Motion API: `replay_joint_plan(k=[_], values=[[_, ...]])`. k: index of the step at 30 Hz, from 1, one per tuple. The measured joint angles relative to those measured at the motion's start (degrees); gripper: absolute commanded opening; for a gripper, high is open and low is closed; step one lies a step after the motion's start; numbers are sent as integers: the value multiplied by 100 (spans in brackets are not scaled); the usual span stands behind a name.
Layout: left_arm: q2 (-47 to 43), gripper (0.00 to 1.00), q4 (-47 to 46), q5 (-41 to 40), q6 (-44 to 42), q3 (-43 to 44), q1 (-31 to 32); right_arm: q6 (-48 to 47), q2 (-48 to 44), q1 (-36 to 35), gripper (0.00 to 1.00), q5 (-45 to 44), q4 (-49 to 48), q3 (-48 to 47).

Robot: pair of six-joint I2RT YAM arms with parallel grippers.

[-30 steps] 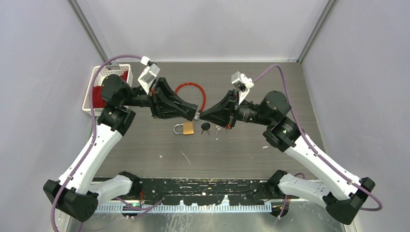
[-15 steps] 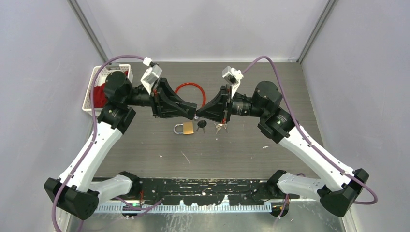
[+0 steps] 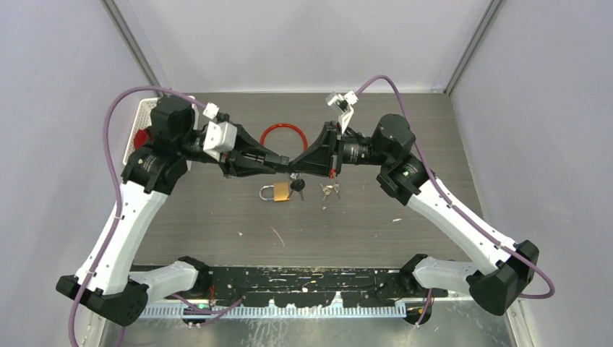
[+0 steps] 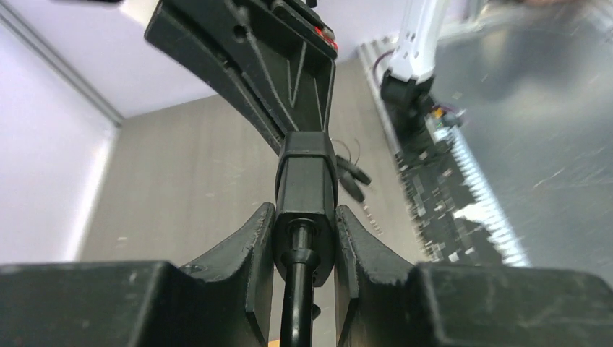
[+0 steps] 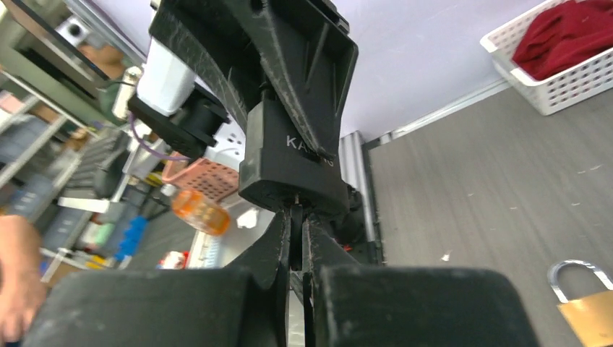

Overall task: Unlock with the key
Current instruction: Unlock the lock.

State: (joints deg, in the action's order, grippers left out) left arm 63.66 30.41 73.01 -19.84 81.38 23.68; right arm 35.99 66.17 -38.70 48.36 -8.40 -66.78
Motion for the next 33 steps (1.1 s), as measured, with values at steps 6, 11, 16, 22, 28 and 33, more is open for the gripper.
replay_joint_plan(k=[6, 11, 16, 22, 28, 33], values=[[149, 0, 2011, -743, -2966, 584, 258, 1119, 319, 214, 1, 544, -817, 350], [210, 0, 2557, -1095, -3641, 597, 339, 1416, 420, 234, 48, 654, -1082, 629], [223, 0, 2500, -990, -2680, 249, 542, 1058, 146, 365, 70, 160, -1158, 627], [205, 0, 861, -573, 98, -708, 623, -142, -431, 378, 72, -111, -525, 214], [205, 0, -758, -542, 2317, -1126, 612, -970, -463, 350, 72, 17, 192, -208], [205, 0, -1231, -496, 2881, -1126, 592, -1657, -343, 243, 71, -96, 1080, -350]])
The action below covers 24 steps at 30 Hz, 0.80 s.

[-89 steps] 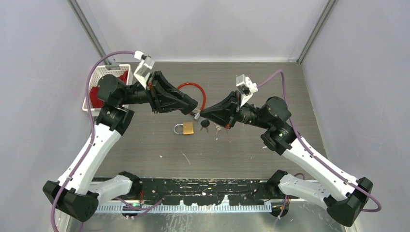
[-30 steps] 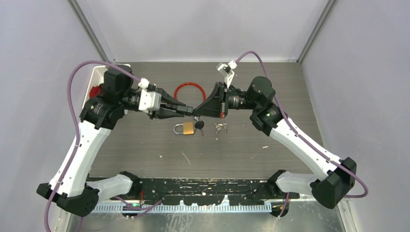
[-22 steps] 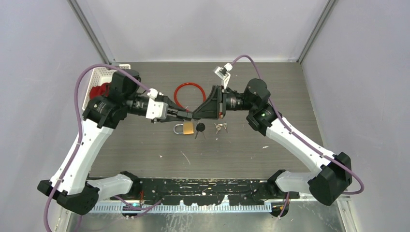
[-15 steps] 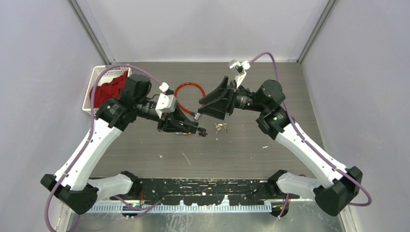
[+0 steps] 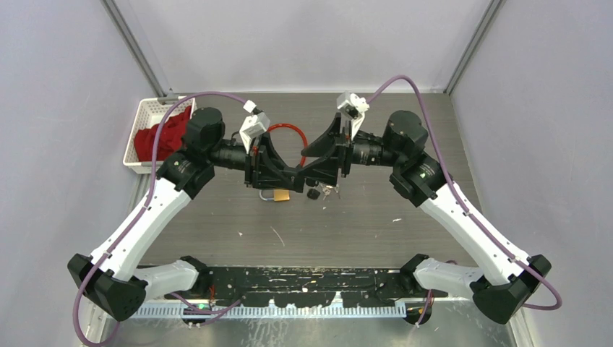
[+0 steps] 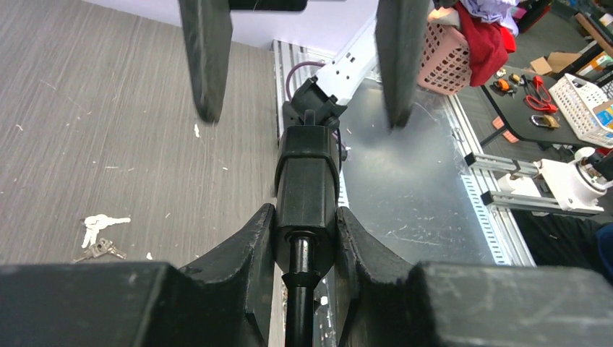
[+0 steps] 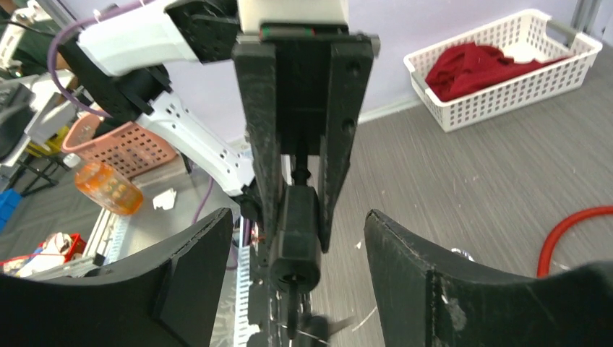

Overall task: Unlock with the key
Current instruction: Unlock the lock.

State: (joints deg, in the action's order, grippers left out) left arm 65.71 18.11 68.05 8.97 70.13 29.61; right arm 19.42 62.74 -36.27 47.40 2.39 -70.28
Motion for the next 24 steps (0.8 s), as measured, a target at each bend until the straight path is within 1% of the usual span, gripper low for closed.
replay_joint_plan(k=[4, 8, 12, 14, 16, 17, 18, 19, 21, 22, 23, 24], values=[[0, 0, -74, 35, 118, 0, 0, -225, 133, -81, 68, -66, 356, 0], [0, 0, -28, 68, 57, 0, 0, -302, 258, -142, 57, -76, 498, 0], [2, 0, 87, 63, -50, 2, -22, -282, 321, -155, 52, -37, 544, 0], [2, 0, 107, 66, -87, 2, -52, -271, 332, -160, 53, -17, 546, 0], [2, 0, 151, 70, -155, 7, -87, -256, 332, -162, 60, -11, 555, 0], [4, 0, 188, 72, -184, 13, -103, -234, 332, -162, 61, -7, 562, 0], [9, 0, 219, 83, -199, 26, -120, -219, 339, -162, 59, 11, 570, 0], [17, 0, 262, 85, -216, 48, -136, -214, 343, -162, 54, 22, 575, 0], [50, 0, 341, 103, -238, 111, -181, -179, 365, -162, 40, 31, 570, 0], [63, 0, 352, 101, -245, 129, -199, -146, 378, -162, 35, 37, 560, 2], [72, 0, 369, 96, -258, 140, -205, -114, 391, -162, 31, 48, 546, 2], [81, 0, 385, 94, -267, 144, -221, -79, 404, -162, 29, 70, 527, 2]])
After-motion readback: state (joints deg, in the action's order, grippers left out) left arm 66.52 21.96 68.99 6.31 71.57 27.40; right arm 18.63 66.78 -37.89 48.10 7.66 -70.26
